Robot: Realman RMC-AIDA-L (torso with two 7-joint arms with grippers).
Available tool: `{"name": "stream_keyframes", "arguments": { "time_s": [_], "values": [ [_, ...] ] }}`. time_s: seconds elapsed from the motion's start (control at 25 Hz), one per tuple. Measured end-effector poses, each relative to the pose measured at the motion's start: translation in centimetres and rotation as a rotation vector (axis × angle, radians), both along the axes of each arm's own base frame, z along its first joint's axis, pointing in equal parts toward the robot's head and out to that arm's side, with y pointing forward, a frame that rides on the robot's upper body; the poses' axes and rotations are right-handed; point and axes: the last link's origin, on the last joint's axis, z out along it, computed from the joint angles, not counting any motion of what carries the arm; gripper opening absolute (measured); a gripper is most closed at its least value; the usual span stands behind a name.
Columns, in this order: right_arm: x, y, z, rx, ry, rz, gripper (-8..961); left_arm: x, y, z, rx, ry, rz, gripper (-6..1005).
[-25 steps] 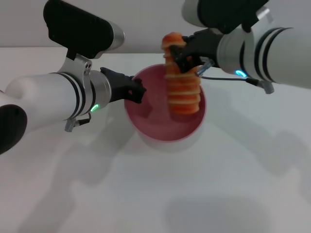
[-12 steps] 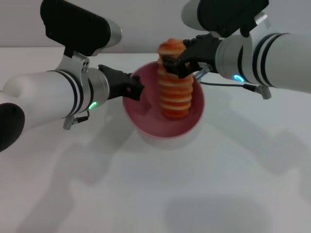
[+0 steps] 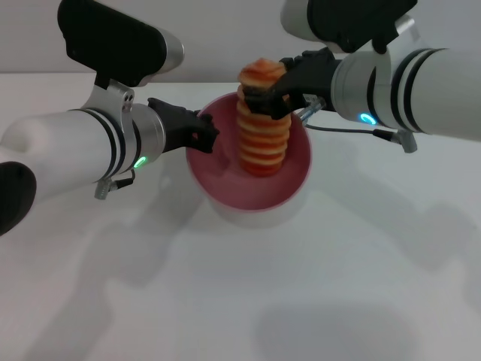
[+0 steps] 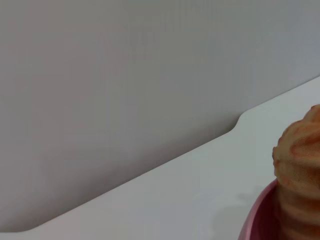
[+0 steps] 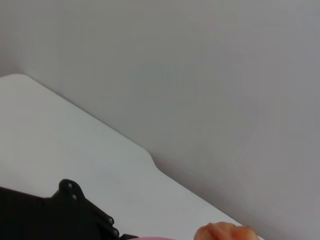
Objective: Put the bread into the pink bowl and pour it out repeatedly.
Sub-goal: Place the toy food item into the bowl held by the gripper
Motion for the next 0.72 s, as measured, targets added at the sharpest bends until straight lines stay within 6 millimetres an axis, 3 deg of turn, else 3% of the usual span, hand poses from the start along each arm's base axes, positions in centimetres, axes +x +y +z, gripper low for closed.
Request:
{"name": "stream_keyframes", "arguments": {
  "time_s": [0.24,0.48,0.72],
  "values": [
    [-0.8,-0.3,0.6,0.01,0.025,0.016,659,-0.4,0.1,-0.1,-0.001,0.007,0.008,41],
    [-0.6,-0.3,1.1,0.036,0.027,0.011,735,-0.8,0.5,0.3,0.017,0.006,0.016,41],
    [2.0,0.3,5.0,0.32,0.075,0.051,735,-1.5,1.1,1.3,0.056,-0.005,0.032,41]
  ]
}}
